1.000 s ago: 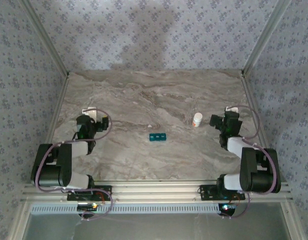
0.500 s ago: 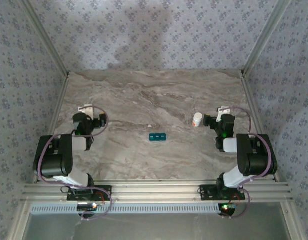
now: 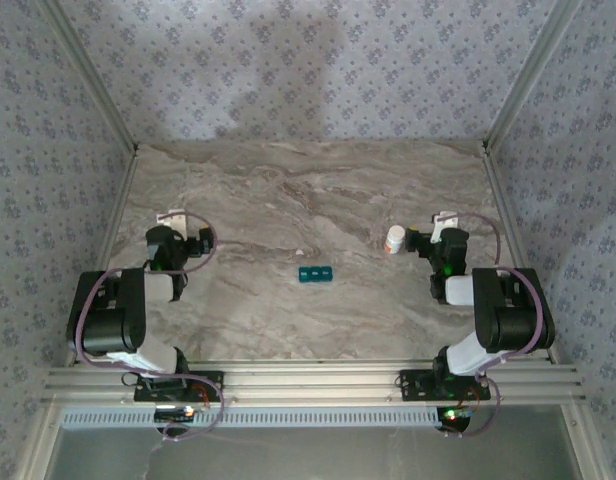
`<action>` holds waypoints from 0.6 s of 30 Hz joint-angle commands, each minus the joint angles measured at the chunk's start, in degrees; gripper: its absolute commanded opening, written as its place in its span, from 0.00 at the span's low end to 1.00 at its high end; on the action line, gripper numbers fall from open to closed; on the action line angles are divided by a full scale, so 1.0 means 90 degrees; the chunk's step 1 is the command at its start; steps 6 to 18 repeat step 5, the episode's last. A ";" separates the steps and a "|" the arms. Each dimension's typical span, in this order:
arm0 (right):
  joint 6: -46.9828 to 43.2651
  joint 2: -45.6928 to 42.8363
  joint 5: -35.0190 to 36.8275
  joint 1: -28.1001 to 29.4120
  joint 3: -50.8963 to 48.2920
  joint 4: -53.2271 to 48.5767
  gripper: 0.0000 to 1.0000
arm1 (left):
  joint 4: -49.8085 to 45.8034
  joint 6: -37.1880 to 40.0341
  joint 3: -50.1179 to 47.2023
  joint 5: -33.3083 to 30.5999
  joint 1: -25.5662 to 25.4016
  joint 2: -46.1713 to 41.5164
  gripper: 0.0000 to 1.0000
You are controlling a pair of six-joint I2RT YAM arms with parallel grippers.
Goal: Sort the pills into containers
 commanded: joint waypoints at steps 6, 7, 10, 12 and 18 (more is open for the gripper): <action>-0.0096 0.0024 -0.0060 -0.0055 0.0087 0.0115 1.00 | -0.0003 -0.0084 0.0129 -0.0134 -0.0065 0.0070 0.98; -0.0096 0.0024 -0.0060 -0.0055 0.0087 0.0115 1.00 | -0.0003 -0.0084 0.0129 -0.0134 -0.0065 0.0070 0.98; -0.0096 0.0024 -0.0060 -0.0055 0.0087 0.0115 1.00 | -0.0003 -0.0084 0.0129 -0.0134 -0.0065 0.0070 0.98; -0.0096 0.0024 -0.0060 -0.0055 0.0087 0.0115 1.00 | -0.0003 -0.0084 0.0129 -0.0134 -0.0065 0.0070 0.98; -0.0096 0.0024 -0.0060 -0.0055 0.0087 0.0115 1.00 | -0.0003 -0.0084 0.0129 -0.0134 -0.0065 0.0070 0.98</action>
